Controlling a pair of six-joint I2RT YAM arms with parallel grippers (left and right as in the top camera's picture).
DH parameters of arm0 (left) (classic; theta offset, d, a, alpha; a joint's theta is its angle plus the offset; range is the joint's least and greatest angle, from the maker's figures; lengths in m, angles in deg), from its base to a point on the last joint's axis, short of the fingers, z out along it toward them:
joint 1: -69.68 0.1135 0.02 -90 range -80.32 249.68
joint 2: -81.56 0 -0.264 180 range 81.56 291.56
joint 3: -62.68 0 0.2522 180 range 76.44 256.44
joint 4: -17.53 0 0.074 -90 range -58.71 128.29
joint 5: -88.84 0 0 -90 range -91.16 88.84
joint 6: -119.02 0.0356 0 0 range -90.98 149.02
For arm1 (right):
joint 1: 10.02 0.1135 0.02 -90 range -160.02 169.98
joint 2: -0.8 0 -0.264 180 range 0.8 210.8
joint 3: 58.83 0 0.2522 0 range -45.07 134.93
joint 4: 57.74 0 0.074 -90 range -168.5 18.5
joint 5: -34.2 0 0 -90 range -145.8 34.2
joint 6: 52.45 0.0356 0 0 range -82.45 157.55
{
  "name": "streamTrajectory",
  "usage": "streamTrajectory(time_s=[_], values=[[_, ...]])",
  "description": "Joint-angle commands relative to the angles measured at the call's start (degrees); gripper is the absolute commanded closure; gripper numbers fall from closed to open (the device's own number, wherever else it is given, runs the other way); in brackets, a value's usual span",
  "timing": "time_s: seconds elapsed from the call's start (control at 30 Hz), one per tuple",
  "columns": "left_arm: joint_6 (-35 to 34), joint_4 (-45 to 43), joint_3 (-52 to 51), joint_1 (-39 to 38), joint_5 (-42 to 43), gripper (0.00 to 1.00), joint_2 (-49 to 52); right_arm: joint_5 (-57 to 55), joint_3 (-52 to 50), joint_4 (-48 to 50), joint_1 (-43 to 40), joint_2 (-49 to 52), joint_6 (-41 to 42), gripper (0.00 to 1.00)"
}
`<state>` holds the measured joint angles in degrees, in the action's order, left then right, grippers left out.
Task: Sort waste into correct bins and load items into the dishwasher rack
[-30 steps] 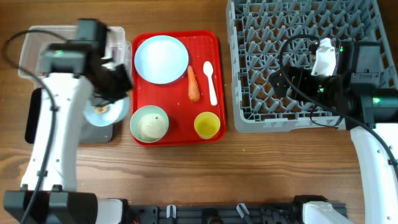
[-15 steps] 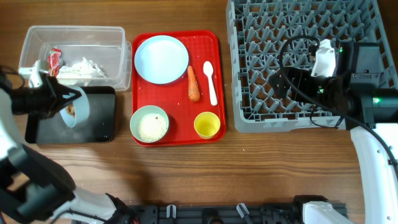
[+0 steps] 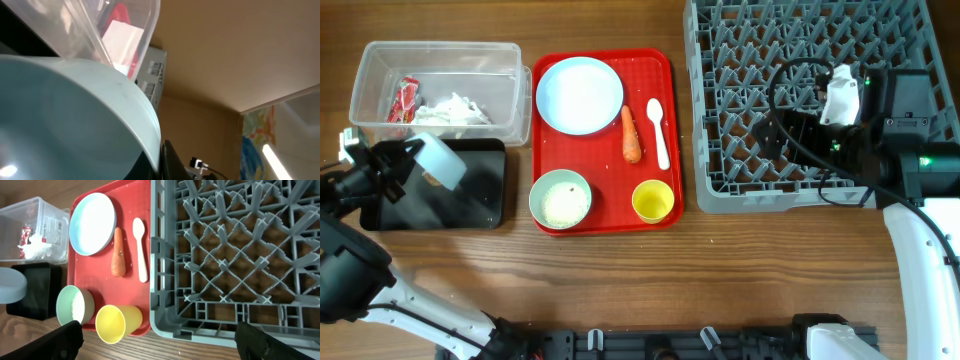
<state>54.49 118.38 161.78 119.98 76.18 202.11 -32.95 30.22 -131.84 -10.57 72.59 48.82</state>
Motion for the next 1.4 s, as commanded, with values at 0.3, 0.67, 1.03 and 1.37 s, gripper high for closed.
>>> streamTrajectory(time_s=[0.3, 0.67, 1.03, 1.37], values=[[6.8, 9.5, 0.2, 0.3, 5.6, 0.96, -2.2, -0.6, 1.1, -0.4, 0.0, 0.4, -0.6, 0.00], [-6.2, -6.4, 3.6, -28.4, -8.2, 0.96, -30.1, -0.6, 1.1, 0.7, -0.1, 0.4, -0.6, 0.00], [-47.2, -30.3, 3.6, -77.8, -87.5, 0.96, -15.5, -0.6, 1.1, -0.4, 0.0, 0.4, -0.6, 0.00], [-51.5, -29.6, 3.6, -79.5, -87.2, 0.90, -4.3, -0.6, 1.1, -0.5, -0.1, 0.4, -0.6, 0.00]])
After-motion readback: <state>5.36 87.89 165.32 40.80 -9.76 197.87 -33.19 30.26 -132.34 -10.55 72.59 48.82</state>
